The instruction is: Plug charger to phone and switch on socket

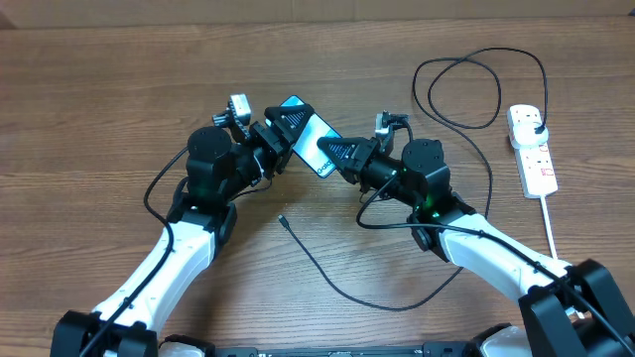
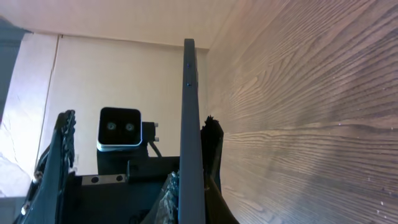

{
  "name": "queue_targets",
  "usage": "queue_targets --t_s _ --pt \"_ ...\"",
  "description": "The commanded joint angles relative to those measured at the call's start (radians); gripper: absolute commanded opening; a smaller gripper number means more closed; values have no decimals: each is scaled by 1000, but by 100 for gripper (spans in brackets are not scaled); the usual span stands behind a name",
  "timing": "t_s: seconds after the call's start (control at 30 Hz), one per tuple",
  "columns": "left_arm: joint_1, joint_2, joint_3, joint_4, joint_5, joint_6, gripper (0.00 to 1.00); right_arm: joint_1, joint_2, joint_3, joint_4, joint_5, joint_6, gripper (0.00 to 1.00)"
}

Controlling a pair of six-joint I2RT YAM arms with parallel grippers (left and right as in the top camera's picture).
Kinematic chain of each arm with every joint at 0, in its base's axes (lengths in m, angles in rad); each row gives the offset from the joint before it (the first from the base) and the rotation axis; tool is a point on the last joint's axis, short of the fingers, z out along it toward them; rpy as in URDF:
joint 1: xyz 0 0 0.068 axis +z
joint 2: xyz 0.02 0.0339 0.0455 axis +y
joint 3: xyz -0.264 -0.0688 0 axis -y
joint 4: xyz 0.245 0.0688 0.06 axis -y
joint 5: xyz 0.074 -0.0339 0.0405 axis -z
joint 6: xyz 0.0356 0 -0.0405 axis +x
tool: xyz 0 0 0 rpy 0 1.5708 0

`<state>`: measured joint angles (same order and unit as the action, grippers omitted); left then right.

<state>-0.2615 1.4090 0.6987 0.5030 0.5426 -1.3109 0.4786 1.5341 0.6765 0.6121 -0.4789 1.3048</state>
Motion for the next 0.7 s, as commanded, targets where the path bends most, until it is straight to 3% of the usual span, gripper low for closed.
queue_targets --t_s 0.0,0.3,0.43,0.67 --pt "12 47 4 77 113 -6 93 11 30 9 4 6 27 4" --pt "55 194 4 299 243 -74 84 11 34 9 -23 27 0 4" --pt "53 222 4 347 241 -109 65 11 34 9 -60 50 -14 4" --pt "51 240 4 348 224 -145 51 11 34 9 -68 87 -23 4"
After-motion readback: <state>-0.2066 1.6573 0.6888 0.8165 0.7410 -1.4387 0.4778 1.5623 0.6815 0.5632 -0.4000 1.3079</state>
